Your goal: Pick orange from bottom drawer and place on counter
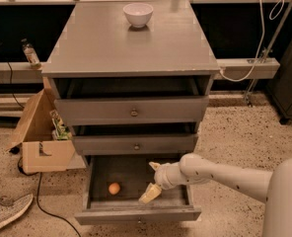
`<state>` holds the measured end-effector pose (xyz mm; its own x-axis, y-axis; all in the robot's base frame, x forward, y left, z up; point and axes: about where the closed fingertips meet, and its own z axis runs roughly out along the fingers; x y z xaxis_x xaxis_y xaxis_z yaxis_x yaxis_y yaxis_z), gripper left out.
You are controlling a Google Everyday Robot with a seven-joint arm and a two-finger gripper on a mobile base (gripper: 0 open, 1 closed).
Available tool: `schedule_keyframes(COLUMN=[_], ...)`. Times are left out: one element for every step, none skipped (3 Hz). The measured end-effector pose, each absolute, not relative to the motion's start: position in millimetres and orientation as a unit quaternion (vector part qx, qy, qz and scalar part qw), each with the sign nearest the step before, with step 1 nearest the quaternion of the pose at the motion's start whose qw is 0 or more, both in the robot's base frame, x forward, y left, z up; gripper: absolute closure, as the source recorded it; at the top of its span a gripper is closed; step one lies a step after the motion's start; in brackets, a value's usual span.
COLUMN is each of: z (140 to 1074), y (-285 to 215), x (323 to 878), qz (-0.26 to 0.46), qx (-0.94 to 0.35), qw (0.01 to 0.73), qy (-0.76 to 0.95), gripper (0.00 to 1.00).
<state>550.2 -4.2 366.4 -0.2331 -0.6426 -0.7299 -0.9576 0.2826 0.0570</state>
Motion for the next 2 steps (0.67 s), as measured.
schedule_keyframes(z=[337, 287], y=[1, 10], x=[556, 573], qz=[0.272, 0.289], qx=[-0.539, -0.534], qw=[0.298, 0.294], qy=[0.739, 0.738], gripper=[0.0, 0.0])
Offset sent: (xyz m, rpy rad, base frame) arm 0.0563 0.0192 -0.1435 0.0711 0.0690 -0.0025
